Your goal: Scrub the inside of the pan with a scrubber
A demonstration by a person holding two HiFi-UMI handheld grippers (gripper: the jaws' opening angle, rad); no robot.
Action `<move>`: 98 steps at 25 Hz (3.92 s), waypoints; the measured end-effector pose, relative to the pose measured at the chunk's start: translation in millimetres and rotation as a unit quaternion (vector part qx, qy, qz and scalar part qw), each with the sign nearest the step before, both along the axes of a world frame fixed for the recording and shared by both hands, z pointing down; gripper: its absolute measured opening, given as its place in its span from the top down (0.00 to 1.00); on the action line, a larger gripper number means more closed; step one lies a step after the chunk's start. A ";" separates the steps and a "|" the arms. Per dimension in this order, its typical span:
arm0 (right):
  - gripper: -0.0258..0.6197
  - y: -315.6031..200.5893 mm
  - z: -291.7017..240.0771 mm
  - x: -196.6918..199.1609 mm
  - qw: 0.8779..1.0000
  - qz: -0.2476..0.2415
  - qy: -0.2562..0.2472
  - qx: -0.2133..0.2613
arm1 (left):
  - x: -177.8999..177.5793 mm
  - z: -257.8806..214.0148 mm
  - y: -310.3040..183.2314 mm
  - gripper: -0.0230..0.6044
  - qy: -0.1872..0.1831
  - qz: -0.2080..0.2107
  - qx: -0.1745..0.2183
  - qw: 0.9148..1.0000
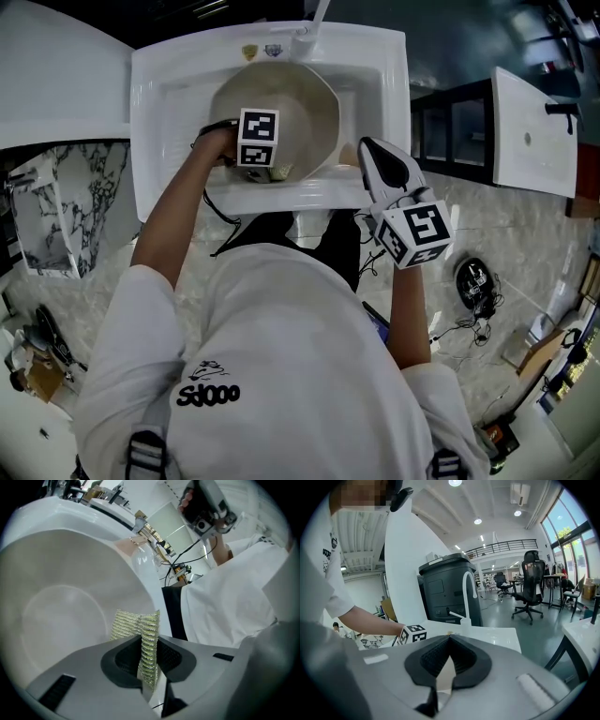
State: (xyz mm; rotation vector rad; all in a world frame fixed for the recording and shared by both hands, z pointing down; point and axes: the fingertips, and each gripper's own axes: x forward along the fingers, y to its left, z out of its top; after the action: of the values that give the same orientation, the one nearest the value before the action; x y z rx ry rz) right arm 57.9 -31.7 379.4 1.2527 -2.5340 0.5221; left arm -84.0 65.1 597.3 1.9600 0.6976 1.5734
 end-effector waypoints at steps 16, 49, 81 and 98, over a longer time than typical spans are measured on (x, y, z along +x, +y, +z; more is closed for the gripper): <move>0.95 -8.1 2.4 -15.2 1.000 -0.020 -0.009 -0.004 | -55.1 -16.7 -29.3 0.85 -0.086 -0.037 0.020 0.995; 0.95 -14.7 9.4 1.7 1.000 0.003 -0.004 -0.023 | -47.2 58.9 -173.9 0.85 -0.135 -0.149 0.395 0.896; 0.95 -19.1 -0.8 -43.8 0.989 -0.141 -0.041 -0.032 | -93.9 26.0 -70.6 0.85 -0.276 -0.027 0.243 0.929; 0.95 -29.1 -13.2 7.5 0.984 -0.170 -0.042 -0.032 | -25.3 -0.5 -10.5 0.86 -0.177 -0.219 0.081 0.956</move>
State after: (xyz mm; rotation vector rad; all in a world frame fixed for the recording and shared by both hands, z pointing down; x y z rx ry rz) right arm 65.5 -60.9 366.2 0.7660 -2.6979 0.5811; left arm -109.3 54.6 596.8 1.7170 -0.0143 1.6646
